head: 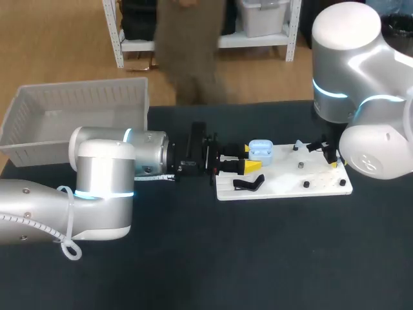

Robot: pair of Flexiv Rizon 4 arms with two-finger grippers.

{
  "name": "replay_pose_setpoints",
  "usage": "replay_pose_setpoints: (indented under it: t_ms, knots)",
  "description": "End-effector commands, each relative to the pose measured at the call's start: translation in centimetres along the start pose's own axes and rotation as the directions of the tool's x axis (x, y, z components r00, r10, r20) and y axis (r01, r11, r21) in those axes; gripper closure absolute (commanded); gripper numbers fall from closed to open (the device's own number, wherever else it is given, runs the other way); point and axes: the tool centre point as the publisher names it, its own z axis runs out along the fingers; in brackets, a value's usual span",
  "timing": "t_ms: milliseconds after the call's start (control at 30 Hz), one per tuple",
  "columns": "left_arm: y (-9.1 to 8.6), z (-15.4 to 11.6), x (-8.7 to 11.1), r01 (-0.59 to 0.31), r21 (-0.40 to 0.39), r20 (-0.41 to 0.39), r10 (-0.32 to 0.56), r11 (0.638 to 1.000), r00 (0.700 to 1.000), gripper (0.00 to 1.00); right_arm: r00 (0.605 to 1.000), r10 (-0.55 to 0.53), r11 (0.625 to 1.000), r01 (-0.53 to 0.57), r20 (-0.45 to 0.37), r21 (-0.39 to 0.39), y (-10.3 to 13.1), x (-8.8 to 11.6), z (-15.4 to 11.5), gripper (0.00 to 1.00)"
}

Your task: Pick up each earbud case from the left stands, insert the matching earbuds, close the lid, and place the case in the box.

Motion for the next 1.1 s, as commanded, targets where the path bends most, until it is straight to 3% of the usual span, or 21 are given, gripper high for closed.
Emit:
replay_pose_setpoints:
  t_ms: [33, 267, 500, 833, 1100]
  knots:
    - [-0.1, 0.0, 0.0, -0.002, -0.006, 0.001, 0.002, 1.000, 1.000, 1.00, 1.000, 0.004, 1.000, -0.004, 0.008, 0.007, 0.1, 0.2, -0.2, 1.00]
    - [-0.1, 0.0, 0.0, -0.002, -0.006, 0.001, 0.002, 1.000, 1.000, 1.00, 1.000, 0.013, 1.000, -0.013, 0.002, -0.005, -0.2, 0.3, -2.0, 1.00]
    - [-0.1, 0.0, 0.0, -0.002, -0.006, 0.001, 0.002, 1.000, 1.000, 1.00, 1.000, -0.012, 1.000, 0.012, 0.001, -0.019, 0.4, 0.8, -6.8, 1.00]
    - [-0.1, 0.0, 0.0, -0.002, -0.006, 0.001, 0.002, 1.000, 1.000, 1.00, 0.994, -0.101, 0.995, 0.101, -0.048, -0.006, 3.7, 1.7, -14.5, 1.00]
    - [-0.1, 0.0, 0.0, -0.002, -0.006, 0.001, 0.002, 1.000, 1.000, 1.00, 0.986, -0.158, 0.987, 0.157, -0.055, -0.026, 6.7, 2.5, -17.9, 1.00]
